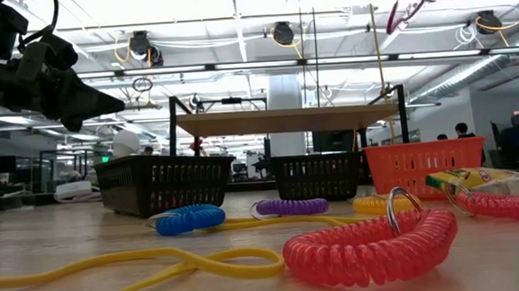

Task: Pick & Place Office Desk Supplies
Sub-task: Put the red rubber band into the left black bin

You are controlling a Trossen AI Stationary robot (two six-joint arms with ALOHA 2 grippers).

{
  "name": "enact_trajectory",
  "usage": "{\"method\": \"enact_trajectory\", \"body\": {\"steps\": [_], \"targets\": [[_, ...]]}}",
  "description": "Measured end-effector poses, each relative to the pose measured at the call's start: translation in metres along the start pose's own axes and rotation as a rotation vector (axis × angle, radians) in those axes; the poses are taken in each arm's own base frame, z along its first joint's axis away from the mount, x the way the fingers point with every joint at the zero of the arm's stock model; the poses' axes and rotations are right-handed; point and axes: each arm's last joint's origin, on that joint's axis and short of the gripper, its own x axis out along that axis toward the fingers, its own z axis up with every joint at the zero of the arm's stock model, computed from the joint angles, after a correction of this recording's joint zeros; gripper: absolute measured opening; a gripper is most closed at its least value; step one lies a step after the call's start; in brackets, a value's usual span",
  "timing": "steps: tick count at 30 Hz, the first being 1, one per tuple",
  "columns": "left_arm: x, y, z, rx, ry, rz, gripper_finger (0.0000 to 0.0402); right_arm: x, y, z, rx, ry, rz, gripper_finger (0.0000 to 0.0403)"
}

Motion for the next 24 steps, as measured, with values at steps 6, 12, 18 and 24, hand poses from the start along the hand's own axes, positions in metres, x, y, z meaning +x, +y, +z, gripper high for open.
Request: {"method": "enact_trajectory", "body": {"steps": [6, 12, 18, 24], "targets": [[0.000, 0.000, 0.002, 0.000, -0.021, 0.005, 0.0024, -0.020, -0.023, -0.029, 0.045, -0.115, 0.009, 0.0000], [0.000, 0.000, 0.002, 0.015, -0.021, 0.015, 0.0024, -0.026, -0.037, -0.070, 0.111, -0.219, 0.002, 0.0000], [0.000, 0.000, 0.002, 0.019, -0.020, 0.022, 0.0024, -0.029, -0.045, -0.101, 0.126, -0.275, -0.050, 0.0000], [0.000, 0.000, 0.002, 0.015, -0.024, 0.022, 0.0024, -0.029, -0.049, -0.122, 0.118, -0.322, -0.090, 0.0000]]}}
